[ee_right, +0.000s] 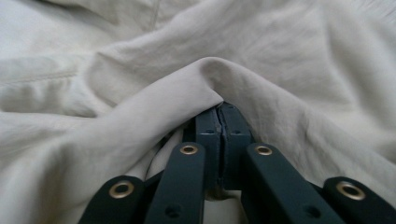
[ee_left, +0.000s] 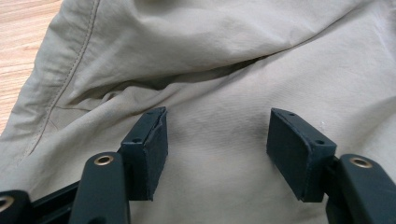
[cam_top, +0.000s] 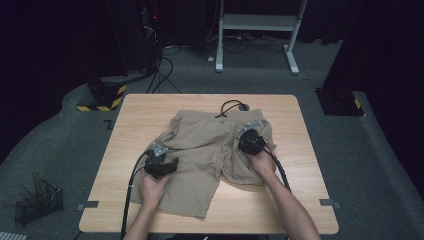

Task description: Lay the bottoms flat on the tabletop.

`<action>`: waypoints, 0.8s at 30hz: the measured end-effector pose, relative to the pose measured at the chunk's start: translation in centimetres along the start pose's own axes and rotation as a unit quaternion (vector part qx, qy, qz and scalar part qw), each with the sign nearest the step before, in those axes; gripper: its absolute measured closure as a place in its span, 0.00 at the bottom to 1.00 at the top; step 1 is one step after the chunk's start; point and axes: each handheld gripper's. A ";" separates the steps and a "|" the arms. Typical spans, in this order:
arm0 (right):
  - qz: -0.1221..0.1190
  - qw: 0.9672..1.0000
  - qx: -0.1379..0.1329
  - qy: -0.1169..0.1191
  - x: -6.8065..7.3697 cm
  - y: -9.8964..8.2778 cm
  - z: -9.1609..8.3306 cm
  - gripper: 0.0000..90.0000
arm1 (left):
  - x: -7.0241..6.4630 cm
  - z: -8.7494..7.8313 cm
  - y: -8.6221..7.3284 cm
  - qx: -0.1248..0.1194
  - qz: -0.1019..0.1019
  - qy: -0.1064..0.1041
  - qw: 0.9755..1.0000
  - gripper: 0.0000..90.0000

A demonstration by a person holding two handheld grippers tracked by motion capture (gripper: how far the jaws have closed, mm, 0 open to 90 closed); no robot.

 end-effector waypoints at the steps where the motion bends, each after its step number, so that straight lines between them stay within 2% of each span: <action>1: 0.004 1.000 -0.007 0.002 -0.1 -0.1 0.1 0.93 | 0.0 0.0 0.0 0.000 0.000 0.000 1.000 0.43; 2: 0.015 1.000 -0.010 0.005 -0.3 -0.1 0.1 0.87 | 0.0 0.0 0.0 -0.002 -0.003 0.000 1.000 0.43; 4: 0.021 1.000 -0.018 0.004 -0.2 -0.5 -0.4 0.74 | -0.1 0.0 0.0 -0.001 -0.004 0.001 1.000 0.42; 7: 0.014 0.998 -0.053 0.012 0.2 -1.6 -2.0 0.75 | -0.1 -0.1 -0.1 -0.001 -0.005 0.002 1.000 0.42; 10: 0.012 0.996 -0.091 0.019 0.5 -3.6 -4.1 0.74 | -0.1 -0.1 -0.2 0.000 -0.006 0.002 1.000 0.42; 14: 0.003 0.992 -0.129 0.012 0.7 -6.8 -7.1 0.73 | -0.1 -0.1 -0.2 0.000 -0.006 0.002 1.000 0.42; 17: 0.016 0.988 -0.153 -0.001 0.4 -9.5 -8.7 0.72 | -0.1 -0.1 -0.2 0.000 -0.006 0.002 1.000 0.42; 18: 0.021 0.988 -0.154 -0.002 0.3 -10.3 -9.0 0.72 | -0.1 -0.1 -0.2 0.000 -0.007 0.002 1.000 0.42; 21: 0.030 0.990 -0.136 -0.011 -0.2 -12.3 -9.0 0.74 | -0.1 -0.1 -0.2 0.000 -0.007 0.003 1.000 0.41; 24: 0.028 0.995 -0.100 -0.009 -0.1 -13.5 -7.8 0.76 | -0.1 -0.1 -0.2 0.000 -0.007 0.003 1.000 0.41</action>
Point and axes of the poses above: each handheld gripper's, and its own axes: z roughly forward along the jaws, y roughly out of its top, x roughly to its left, and after that the axes turned 13 degrees about x, right-handed
